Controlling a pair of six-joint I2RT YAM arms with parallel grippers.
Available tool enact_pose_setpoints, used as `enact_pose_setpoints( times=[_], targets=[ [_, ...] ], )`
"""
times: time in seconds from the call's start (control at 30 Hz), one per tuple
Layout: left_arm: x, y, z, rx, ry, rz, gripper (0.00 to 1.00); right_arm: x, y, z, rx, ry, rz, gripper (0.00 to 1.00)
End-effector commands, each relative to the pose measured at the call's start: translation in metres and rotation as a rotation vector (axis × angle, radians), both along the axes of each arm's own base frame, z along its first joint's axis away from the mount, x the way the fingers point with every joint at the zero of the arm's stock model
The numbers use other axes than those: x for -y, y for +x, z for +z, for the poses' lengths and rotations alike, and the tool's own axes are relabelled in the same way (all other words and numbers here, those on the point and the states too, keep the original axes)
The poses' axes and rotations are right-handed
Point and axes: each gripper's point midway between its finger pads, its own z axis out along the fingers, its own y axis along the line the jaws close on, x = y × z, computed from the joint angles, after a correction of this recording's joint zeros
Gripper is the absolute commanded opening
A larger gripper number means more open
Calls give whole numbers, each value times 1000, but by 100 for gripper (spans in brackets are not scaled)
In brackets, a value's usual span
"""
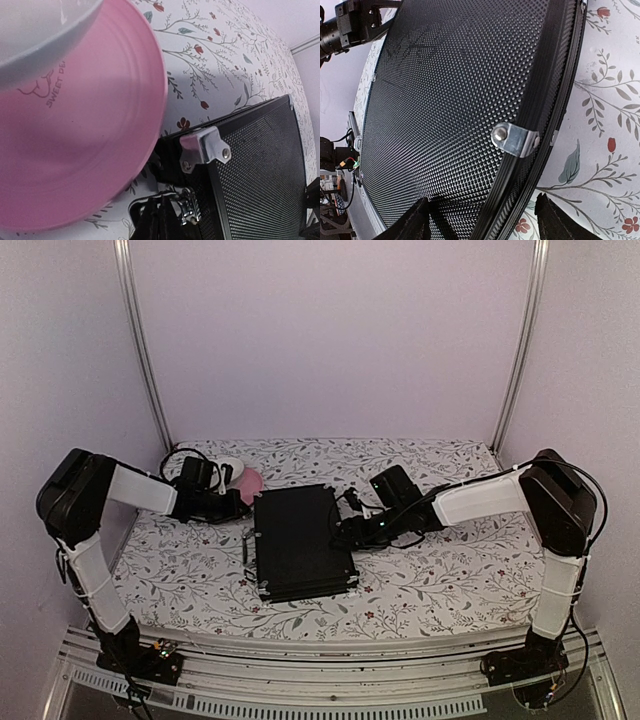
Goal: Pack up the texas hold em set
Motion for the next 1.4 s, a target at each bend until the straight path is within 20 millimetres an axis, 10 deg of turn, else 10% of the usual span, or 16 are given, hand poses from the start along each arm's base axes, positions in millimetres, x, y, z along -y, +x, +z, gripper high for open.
enact_pose_setpoints(
  times=[0.0,0.43,0.93,1.2,1.37],
  targets=[
    [17,-2,-9,-5,10,-43,3,-1,1,13,35,16,-16,71],
    [61,-24,-21,-34,7,-123,1,13,2,33,63,6,-87,71],
    [108,-93,-21,-84,-57,-208,0,34,7,69,118,-15,-192,72],
    [73,-83,28,50,-38,-105,7,41,15,60,137,-171,-229,75],
    [51,-70,42,84,-44,-62,14,6,26,82,227,-218,-196,74]
  ],
)
